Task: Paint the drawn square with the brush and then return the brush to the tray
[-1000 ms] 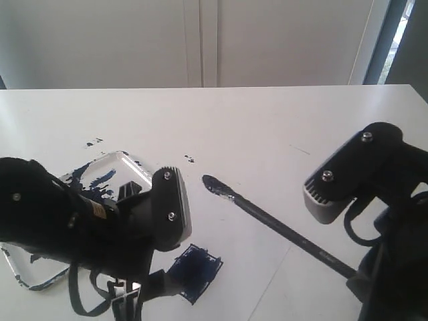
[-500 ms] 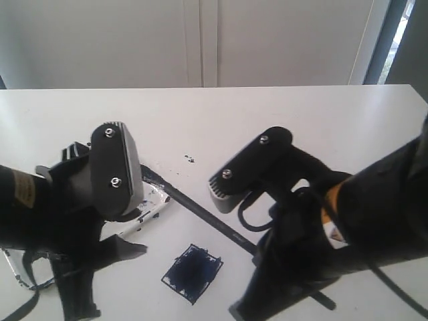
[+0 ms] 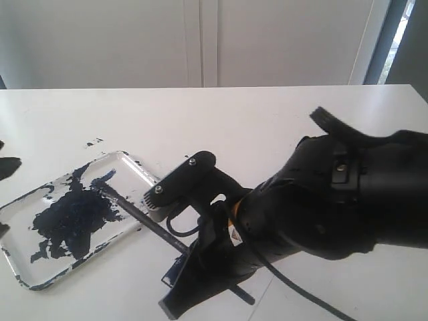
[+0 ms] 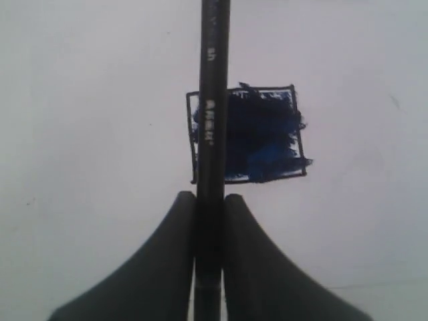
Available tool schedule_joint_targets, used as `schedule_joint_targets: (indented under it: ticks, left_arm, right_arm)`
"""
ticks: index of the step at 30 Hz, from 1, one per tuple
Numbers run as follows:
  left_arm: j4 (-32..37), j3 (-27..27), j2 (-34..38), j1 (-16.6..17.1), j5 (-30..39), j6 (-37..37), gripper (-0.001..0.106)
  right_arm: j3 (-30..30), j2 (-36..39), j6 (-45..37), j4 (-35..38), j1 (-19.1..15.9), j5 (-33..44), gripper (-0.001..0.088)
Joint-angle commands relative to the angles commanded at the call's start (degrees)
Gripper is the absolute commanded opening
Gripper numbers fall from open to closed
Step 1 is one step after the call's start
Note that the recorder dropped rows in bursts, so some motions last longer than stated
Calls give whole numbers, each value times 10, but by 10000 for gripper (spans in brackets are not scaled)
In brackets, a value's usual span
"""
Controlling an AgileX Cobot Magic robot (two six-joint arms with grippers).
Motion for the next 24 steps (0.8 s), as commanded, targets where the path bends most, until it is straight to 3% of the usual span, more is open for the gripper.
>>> schedule_joint_targets:
  ticks: [9, 18, 24]
  left_arm:
    - [0, 73, -76, 0, -1, -46, 343]
    - [0, 95, -133, 0, -2, -60, 343]
    - [0, 118, -140, 0, -23, -69, 343]
  right_arm:
    - [-60, 77, -19, 0, 0, -6, 0]
    - [-111, 137, -33, -14, 0, 1, 0]
    - [-111, 156, -11, -73, -1, 10, 0]
